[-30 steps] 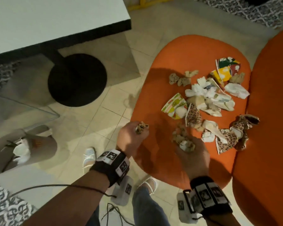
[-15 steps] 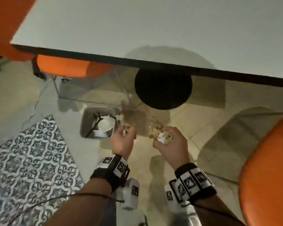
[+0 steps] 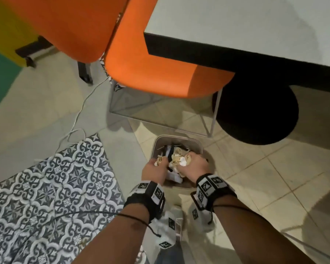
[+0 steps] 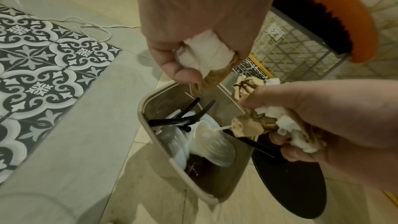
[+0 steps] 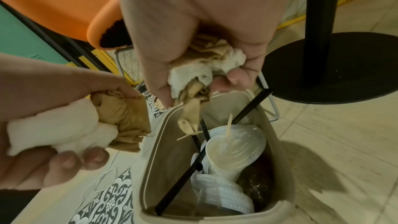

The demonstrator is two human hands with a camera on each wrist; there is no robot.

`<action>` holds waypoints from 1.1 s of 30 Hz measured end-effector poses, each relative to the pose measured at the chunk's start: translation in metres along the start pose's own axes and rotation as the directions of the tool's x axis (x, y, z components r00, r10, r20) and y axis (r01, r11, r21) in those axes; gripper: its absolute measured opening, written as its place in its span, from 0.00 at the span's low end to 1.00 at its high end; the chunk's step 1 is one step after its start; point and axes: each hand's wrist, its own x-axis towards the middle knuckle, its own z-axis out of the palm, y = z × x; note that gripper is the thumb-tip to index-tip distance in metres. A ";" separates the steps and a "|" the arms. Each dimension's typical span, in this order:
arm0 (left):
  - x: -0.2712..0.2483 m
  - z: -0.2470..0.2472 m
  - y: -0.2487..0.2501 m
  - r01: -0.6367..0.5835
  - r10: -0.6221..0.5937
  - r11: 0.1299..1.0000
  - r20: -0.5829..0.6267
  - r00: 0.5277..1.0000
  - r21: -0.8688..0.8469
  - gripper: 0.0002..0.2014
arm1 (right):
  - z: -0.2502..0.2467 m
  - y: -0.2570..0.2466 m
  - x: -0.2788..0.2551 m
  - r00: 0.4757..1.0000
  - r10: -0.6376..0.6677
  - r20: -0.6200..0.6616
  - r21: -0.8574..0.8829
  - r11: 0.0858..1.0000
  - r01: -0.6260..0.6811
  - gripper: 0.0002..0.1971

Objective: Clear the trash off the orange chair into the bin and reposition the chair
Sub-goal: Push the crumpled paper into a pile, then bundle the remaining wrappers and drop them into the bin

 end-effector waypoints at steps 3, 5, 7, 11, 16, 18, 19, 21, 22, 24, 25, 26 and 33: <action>0.024 0.008 0.002 0.054 -0.047 0.997 0.133 0.990 -0.050 0.32 | 0.012 -0.004 0.025 0.998 0.033 0.054 -0.058 0.998 -0.030 0.35; 0.032 0.015 0.004 0.111 -0.100 0.993 0.239 0.966 -0.034 0.40 | 0.017 -0.004 0.034 0.993 0.035 0.114 -0.087 0.996 -0.026 0.42; 0.035 0.017 0.007 0.117 -0.106 0.993 0.317 0.942 -0.016 0.39 | 0.022 -0.004 0.037 0.986 0.018 0.164 -0.097 0.995 -0.002 0.45; 0.030 0.017 0.012 0.054 -0.048 0.998 0.310 0.949 -0.013 0.32 | 0.022 0.000 0.029 0.989 -0.030 0.147 -0.096 0.994 0.044 0.38; 0.002 0.013 0.024 -0.067 0.038 0.994 0.306 0.951 0.086 0.29 | -0.008 0.015 -0.001 0.998 -0.044 0.043 0.020 0.999 0.043 0.37; -0.013 0.013 0.032 -0.094 0.072 0.993 0.272 0.960 0.070 0.27 | -0.025 0.027 -0.017 0.999 -0.041 0.017 0.082 0.996 0.040 0.37; -0.020 0.014 0.035 -0.120 0.099 0.989 0.222 0.970 0.082 0.27 | -0.031 0.036 -0.024 0.999 -0.037 0.008 0.123 0.992 0.035 0.37; -0.040 0.021 0.042 -0.197 0.183 0.976 0.137 0.973 0.089 0.23 | -0.044 0.058 -0.037 1.000 -0.023 -0.014 0.217 0.976 0.025 0.34; -0.055 0.027 0.046 -0.243 0.233 0.967 0.121 0.965 0.080 0.20 | -0.050 0.071 -0.047 1.000 -0.015 -0.018 0.271 0.962 0.020 0.33; -0.089 0.048 0.054 -0.332 0.317 0.939 0.143 0.937 0.092 0.16 | -0.064 0.105 -0.065 1.000 -0.010 -0.022 0.364 0.931 0.017 0.33; -0.108 0.061 0.058 -0.365 0.343 0.925 0.180 0.922 0.107 0.15 | -0.073 0.124 -0.077 0.999 -0.004 -0.038 0.392 0.920 0.019 0.32; -0.129 0.077 0.061 -0.392 0.362 0.913 0.221 0.906 0.113 0.13 | -0.083 0.141 -0.089 0.998 0.010 -0.069 0.423 0.906 0.020 0.30; -0.308 0.218 0.091 -0.666 0.575 0.744 0.456 0.679 0.053 0.10 | -0.190 0.298 -0.191 0.928 0.132 -0.349 0.566 0.819 0.096 0.16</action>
